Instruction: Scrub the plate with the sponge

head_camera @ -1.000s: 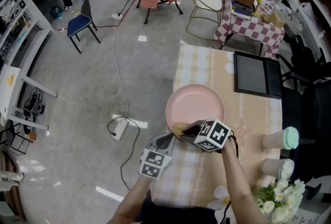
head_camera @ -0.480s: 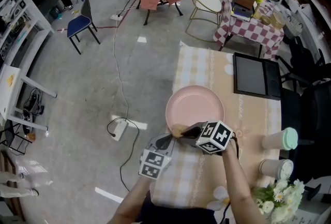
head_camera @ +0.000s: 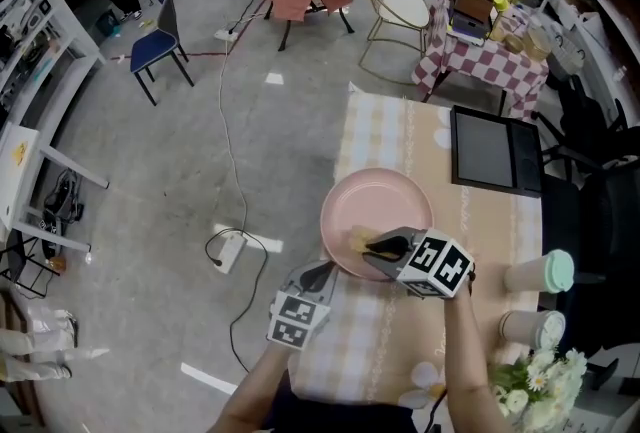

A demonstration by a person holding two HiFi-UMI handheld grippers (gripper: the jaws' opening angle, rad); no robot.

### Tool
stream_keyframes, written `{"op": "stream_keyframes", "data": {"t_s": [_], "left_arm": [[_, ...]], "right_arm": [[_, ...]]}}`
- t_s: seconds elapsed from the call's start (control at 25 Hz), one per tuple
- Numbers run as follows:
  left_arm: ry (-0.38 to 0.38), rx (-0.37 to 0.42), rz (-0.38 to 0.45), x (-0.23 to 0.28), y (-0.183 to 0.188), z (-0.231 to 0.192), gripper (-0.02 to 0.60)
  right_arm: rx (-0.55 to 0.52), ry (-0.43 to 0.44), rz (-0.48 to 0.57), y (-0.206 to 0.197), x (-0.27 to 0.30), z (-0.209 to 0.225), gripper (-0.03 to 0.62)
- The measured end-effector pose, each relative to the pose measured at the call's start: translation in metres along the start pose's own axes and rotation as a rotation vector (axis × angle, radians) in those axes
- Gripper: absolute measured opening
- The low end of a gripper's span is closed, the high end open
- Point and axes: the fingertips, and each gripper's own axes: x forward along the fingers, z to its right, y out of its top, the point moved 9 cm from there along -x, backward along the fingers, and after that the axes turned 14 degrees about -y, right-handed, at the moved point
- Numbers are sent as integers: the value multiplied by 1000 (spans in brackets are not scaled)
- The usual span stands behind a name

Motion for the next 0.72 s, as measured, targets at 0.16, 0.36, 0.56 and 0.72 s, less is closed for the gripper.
{"op": "stream_keyframes", "data": {"t_s": [0.16,0.36,0.56,0.72], "left_arm": [[-4,2,10,0,4,0,17],[-10,13,30,-2,11,2,17],[-8,12,40,-1,14,0,17],[-7,11,41,1,14,-2,17]], "right_arm": [[-67,-141,17,13,-13,10,44],[-147,-299,9,16,-12,28,44],[-265,-438,-25,12,2,43,43],[-361,-507,-44,10,16,51,43]]}}
